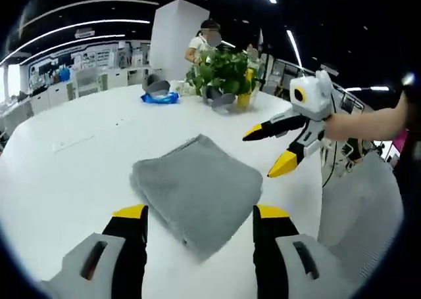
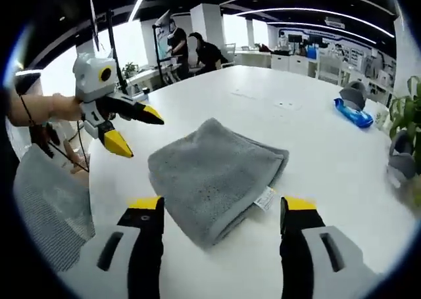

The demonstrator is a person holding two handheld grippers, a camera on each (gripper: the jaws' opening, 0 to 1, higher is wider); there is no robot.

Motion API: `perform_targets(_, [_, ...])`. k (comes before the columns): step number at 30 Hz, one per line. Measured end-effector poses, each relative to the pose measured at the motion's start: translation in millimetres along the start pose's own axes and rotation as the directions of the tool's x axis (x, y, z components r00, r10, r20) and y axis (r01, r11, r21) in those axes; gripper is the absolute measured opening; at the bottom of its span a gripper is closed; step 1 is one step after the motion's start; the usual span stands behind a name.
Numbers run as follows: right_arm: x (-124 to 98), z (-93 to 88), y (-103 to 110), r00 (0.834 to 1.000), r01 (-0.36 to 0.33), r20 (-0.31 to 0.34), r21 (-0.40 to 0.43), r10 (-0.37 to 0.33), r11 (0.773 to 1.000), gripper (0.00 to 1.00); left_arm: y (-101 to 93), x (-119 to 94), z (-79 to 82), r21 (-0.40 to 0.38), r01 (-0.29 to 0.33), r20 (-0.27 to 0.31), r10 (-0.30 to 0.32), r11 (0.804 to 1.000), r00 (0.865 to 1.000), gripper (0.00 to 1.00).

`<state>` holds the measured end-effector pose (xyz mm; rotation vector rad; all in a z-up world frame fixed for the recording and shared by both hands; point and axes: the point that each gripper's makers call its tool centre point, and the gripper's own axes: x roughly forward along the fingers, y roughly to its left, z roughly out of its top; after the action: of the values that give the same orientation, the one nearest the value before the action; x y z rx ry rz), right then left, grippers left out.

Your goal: Fold the towel on the table until its edges align and the towel forms a compact rectangular stack.

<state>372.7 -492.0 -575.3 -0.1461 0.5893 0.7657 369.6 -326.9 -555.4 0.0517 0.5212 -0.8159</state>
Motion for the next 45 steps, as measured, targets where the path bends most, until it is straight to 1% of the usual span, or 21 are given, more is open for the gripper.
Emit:
perform_targets(3, [-24,11.0,2,0.994,0.059,0.094,-0.001,-0.059,0.998,0.99,-5.3,-39,13.8,-0.044,-0.059,0.115,0.064,0.997,0.991,0.98])
perform_targets(4, [-35,13.3,3,0.989,0.085,0.12,-0.009,-0.083,0.996,0.99,-6.7,-50,14.2,-0.046,-0.074,0.122,0.079,0.996,0.989,0.96])
perform_targets(6, [-52,11.3,18,0.989,0.071,0.134,-0.046,-0.064,0.996,0.99,-9.3,-75,22.9,-0.032,-0.128,0.195,0.132,0.991,0.972,0.99])
perform_targets(8, [-70,9.9,34,0.988,0.048,0.152,-0.059,-0.038,0.997,0.99,-11.1,-94,24.7,-0.028,-0.176,0.233,0.178,0.984,0.956,0.99])
perform_targets(10, [-85,9.5,44,0.984,0.059,0.171,-0.06,-0.048,0.996,0.99,-17.1,-116,24.6,-0.046,-0.205,0.277,0.209,0.978,0.938,1.0])
perform_targets(12, [-103,9.6,53,0.978,0.072,0.196,-0.038,-0.063,0.997,0.99,-26.5,-130,19.3,-0.051,-0.207,0.279,0.212,0.977,0.936,1.0])
perform_targets(16, [-129,-3.6,60,0.975,0.141,0.183,-0.079,-0.125,0.987,0.99,-34.2,-148,13.9,-0.081,-0.265,0.306,0.277,0.961,0.911,1.0])
perform_targets(17, [-133,-13.4,59,0.978,0.162,0.153,-0.112,-0.144,0.98,0.99,-36.6,-149,13.8,-0.09,-0.268,0.311,0.283,0.959,0.907,1.0])
perform_targets(18, [-135,-18.0,59,0.977,0.175,0.143,-0.128,-0.156,0.976,0.99,-40.8,-150,15.3,-0.094,-0.274,0.328,0.29,0.957,0.899,0.99])
perform_targets(20, [-138,-25.2,61,0.976,0.184,0.14,-0.139,-0.165,0.973,0.99,-49.1,-148,17.3,-0.085,-0.276,0.345,0.288,0.957,0.893,0.99])
perform_targets(22, [-141,-30.2,62,0.974,0.186,0.153,-0.116,-0.168,0.976,0.99,-56.1,-142,18.0,-0.069,-0.277,0.343,0.284,0.958,0.895,0.99])
perform_targets(24, [-141,-33.0,60,0.969,0.187,0.173,-0.047,-0.177,0.981,0.98,-61.9,-134,16.5,-0.048,-0.274,0.334,0.274,0.961,0.902,0.99])
perform_targets(27, [-140,-38.3,52,0.967,0.216,0.15,-0.051,-0.206,0.975,0.94,-68.3,-123,16.6,-0.038,-0.266,0.328,0.263,0.963,0.907,0.98])
perform_targets(29, [-139,-39.1,48,0.963,0.241,0.142,-0.083,-0.228,0.967,0.93,-79.2,-113,16.4,-0.044,-0.209,0.311,0.212,0.977,0.927,0.98])
perform_targets(31, [-138,-36.5,51,0.961,0.247,0.156,-0.115,-0.228,0.962,0.93,-75.6,-110,11.9,0.036,-0.265,0.289,0.244,0.964,0.926,0.98])
perform_targets(32, [-138,-37.0,51,0.961,0.249,0.153,-0.128,-0.229,0.96,0.92,-70.4,-109,4.1,0.092,-0.301,0.263,0.268,0.949,0.927,0.98])
perform_targets(34, [-138,-39.4,49,0.961,0.256,0.14,-0.138,-0.237,0.957,0.9,-65.2,-108,-8.2,0.096,-0.306,0.2,0.283,0.947,0.938,0.96])
perform_targets(36, [-139,-41.4,46,0.961,0.259,0.131,-0.12,-0.243,0.959,0.85,-63.7,-111,-3.4,0.053,-0.309,0.223,0.291,0.949,0.93,0.93])
perform_targets(38, [-140,-44.0,44,0.959,0.272,0.12,-0.107,-0.259,0.956,0.81,-63.5,-112,-1.2,0.081,-0.321,0.24,0.294,0.944,0.925,0.93])
perform_targets(42, [-137,-49.3,46,0.962,0.267,0.088,-0.135,-0.257,0.954,0.83,-64.1,-107,-9.7,0.091,-0.311,0.202,0.288,0.946,0.936,0.96])
perform_targets(45, [-136,-51.0,46,0.963,0.267,0.078,-0.15,-0.258,0.952,0.82,-62.0,-108,-11.7,0.09,-0.319,0.194,0.297,0.943,0.935,0.96])
